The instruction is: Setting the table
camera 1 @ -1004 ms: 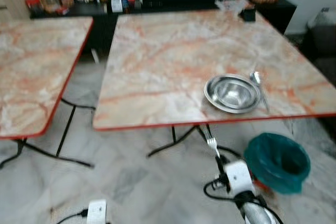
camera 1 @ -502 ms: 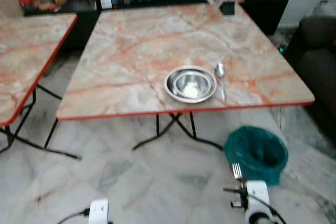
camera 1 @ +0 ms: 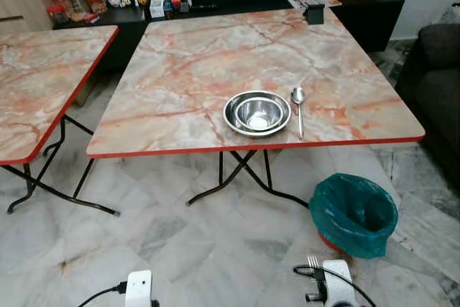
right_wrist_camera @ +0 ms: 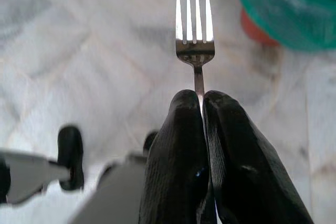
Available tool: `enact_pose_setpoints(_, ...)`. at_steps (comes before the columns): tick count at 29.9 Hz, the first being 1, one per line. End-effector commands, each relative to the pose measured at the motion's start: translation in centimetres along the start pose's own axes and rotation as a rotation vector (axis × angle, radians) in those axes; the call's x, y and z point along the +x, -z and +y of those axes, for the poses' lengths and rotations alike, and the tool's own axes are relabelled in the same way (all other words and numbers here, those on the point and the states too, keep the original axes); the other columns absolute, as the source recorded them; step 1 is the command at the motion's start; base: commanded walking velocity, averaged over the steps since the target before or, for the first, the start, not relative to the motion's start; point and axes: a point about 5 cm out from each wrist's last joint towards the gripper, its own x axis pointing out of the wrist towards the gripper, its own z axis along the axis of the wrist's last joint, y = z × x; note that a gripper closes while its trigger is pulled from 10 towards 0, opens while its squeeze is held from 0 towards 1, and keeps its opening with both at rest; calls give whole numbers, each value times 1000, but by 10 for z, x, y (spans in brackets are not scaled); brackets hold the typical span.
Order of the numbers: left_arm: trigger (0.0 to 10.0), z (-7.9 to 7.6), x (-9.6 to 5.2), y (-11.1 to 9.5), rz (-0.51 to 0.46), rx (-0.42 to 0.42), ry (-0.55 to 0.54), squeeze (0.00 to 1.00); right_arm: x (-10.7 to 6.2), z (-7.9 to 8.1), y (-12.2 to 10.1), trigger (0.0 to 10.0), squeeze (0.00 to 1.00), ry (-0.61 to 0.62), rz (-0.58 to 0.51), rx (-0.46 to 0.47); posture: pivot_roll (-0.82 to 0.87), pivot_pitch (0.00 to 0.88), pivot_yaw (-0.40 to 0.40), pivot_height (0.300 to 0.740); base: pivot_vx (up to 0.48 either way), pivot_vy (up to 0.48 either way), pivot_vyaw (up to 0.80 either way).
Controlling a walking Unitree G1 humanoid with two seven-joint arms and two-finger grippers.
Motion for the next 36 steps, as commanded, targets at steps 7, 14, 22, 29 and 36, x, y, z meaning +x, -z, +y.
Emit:
enact_pose_setpoints(7, 10000, 5, 0, 3, 23, 18, -24, 0, 1, 10, -1, 10000, 0, -25, 8, 0, -37, 50, 58, 740, 0, 0, 0)
enact_pose_setpoints(14, 10000, 5, 0, 4, 34, 46, -28, 0, -1, 12, 9, 10000, 0, -45, 58, -27, -42, 47, 58, 740, 0, 0, 0)
enact_pose_setpoints(22, 10000, 4, 0, 4, 36, 50, -28, 0, -2, 6, 14, 10000, 0, -9, 77, -36, -44, 52, 57, 740, 0, -217, 0)
enact_pose_setpoints(29, 10000, 4, -1, 6, 40, 51, -30, 0, -2, 4, 12, 10000, 0, -7, 69, -20, -43, 52, 54, 740, 103, -284, 0)
enact_pose_setpoints(36, 10000, 7, -1, 6, 31, 18, -39, 0, -1, 3, 5, 10000, 0, 1, 32, 4, -46, 53, 59, 740, 69, -119, 0)
